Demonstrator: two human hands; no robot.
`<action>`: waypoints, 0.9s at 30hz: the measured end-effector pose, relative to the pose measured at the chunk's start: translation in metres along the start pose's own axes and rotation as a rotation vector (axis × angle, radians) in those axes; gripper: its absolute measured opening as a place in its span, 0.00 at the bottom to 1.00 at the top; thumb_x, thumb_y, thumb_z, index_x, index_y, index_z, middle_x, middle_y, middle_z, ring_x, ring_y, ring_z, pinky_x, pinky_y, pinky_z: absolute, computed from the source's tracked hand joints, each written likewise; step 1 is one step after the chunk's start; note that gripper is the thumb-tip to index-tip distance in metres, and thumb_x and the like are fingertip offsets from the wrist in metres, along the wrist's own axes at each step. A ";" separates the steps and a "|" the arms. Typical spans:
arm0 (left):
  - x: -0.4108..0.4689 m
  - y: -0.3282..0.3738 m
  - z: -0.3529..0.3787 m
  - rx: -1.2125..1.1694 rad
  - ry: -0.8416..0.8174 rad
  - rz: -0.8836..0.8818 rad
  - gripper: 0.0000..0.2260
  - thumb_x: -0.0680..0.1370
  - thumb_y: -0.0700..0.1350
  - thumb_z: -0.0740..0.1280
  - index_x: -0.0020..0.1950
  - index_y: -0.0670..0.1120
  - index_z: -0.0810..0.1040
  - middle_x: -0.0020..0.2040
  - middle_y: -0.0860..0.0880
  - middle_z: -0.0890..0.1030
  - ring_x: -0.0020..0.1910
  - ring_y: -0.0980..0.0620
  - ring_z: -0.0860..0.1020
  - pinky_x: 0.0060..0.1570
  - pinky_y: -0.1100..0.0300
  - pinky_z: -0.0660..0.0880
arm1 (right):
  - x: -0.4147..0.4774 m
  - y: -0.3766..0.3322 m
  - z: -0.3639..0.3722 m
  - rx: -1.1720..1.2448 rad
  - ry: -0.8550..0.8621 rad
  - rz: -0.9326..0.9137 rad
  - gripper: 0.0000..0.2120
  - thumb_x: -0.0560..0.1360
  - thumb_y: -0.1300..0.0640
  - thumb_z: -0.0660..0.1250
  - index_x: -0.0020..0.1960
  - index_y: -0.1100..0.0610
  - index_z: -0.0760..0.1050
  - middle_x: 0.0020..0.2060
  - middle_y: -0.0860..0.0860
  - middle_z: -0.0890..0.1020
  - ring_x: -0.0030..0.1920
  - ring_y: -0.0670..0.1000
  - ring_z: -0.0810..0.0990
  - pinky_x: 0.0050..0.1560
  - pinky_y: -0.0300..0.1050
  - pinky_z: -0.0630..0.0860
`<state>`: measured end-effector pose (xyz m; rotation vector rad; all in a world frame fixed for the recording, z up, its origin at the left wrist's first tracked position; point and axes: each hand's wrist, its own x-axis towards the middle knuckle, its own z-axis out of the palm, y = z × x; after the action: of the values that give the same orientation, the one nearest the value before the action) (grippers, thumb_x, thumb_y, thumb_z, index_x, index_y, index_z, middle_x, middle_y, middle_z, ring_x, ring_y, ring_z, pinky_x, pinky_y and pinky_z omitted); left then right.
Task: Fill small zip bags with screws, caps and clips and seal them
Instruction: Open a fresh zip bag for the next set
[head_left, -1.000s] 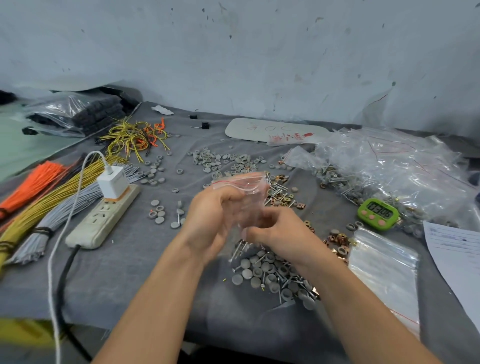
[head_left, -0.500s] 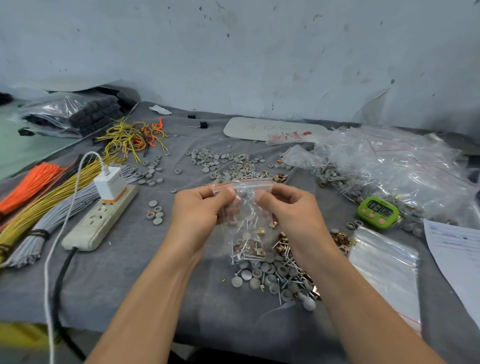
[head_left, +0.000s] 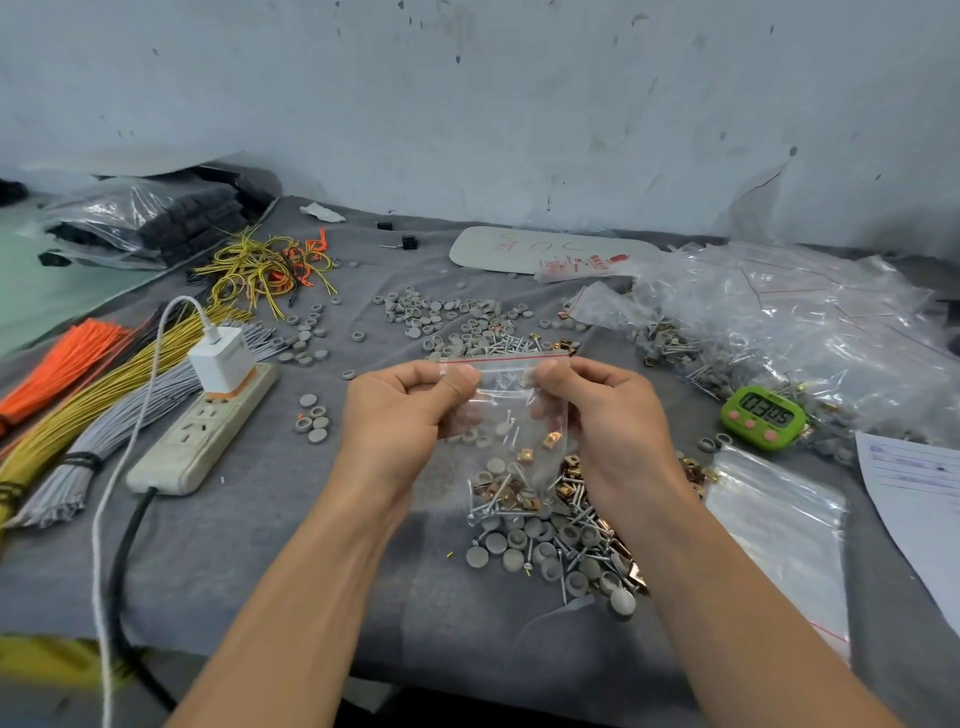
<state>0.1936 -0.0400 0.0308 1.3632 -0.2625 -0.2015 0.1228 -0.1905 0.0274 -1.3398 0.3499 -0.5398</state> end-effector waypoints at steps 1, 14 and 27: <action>0.000 0.000 0.000 -0.005 -0.002 0.002 0.04 0.74 0.36 0.75 0.40 0.40 0.83 0.32 0.47 0.84 0.27 0.55 0.81 0.33 0.63 0.80 | 0.000 0.000 0.000 0.017 0.002 0.002 0.10 0.75 0.63 0.73 0.36 0.56 0.86 0.32 0.56 0.82 0.30 0.49 0.77 0.38 0.43 0.75; -0.009 -0.019 -0.004 0.456 -0.591 -0.111 0.22 0.70 0.32 0.77 0.58 0.53 0.84 0.52 0.49 0.87 0.46 0.55 0.84 0.51 0.57 0.80 | 0.008 -0.009 -0.019 0.875 -0.225 0.306 0.07 0.77 0.54 0.67 0.43 0.57 0.78 0.32 0.49 0.75 0.34 0.47 0.73 0.49 0.42 0.71; -0.010 -0.017 -0.001 0.461 -0.737 -0.186 0.09 0.80 0.38 0.71 0.41 0.46 0.83 0.36 0.48 0.85 0.34 0.53 0.78 0.40 0.58 0.72 | 0.016 -0.006 -0.033 0.762 0.129 0.354 0.06 0.76 0.59 0.70 0.41 0.57 0.78 0.32 0.49 0.79 0.34 0.47 0.78 0.53 0.55 0.82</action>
<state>0.1842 -0.0393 0.0128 1.7282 -0.8366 -0.8445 0.1169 -0.2275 0.0273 -0.4939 0.4200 -0.3986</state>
